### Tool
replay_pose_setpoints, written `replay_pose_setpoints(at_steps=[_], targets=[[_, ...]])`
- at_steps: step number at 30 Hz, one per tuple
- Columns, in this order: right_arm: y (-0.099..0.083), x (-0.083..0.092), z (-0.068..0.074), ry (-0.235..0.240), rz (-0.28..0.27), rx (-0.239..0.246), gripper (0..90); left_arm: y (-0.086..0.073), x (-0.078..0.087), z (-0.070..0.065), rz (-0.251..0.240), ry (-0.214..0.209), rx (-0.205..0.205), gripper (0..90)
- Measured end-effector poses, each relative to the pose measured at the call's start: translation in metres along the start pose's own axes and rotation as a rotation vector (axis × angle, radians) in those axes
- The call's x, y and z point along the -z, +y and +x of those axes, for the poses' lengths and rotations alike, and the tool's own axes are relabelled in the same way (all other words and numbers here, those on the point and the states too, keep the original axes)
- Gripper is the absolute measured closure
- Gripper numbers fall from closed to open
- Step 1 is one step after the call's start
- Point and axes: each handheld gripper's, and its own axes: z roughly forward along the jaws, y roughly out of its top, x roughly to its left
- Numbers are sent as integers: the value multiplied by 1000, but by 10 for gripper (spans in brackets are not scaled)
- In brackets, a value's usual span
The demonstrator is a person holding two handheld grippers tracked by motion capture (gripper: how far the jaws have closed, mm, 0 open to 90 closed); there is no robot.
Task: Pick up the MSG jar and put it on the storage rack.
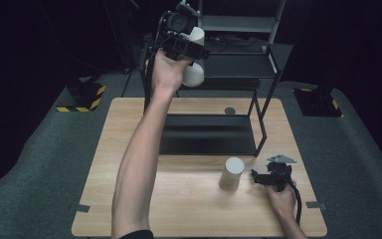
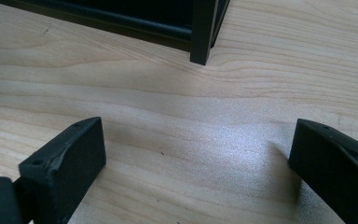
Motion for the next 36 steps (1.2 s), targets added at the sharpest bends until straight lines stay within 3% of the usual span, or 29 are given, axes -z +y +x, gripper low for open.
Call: replay_pose_setpoints(at_steps=[10, 12, 20, 28, 36], targets=[[0, 0, 0, 0, 0, 2, 30, 12, -28, -3, 2, 76, 42, 358], [0, 0, 0, 0, 1, 1, 30, 15, -37, -9, 9, 99, 31, 358], [0, 0, 0, 0, 0, 2, 30, 19, -50, -14, 10, 111, 31, 358], [0, 0, 0, -1, 0, 3, 30, 20, -54, -8, 14, 140, 59, 358], [0, 0, 0, -1, 0, 2, 31, 19, -61, 0, 11, 138, 88, 358]])
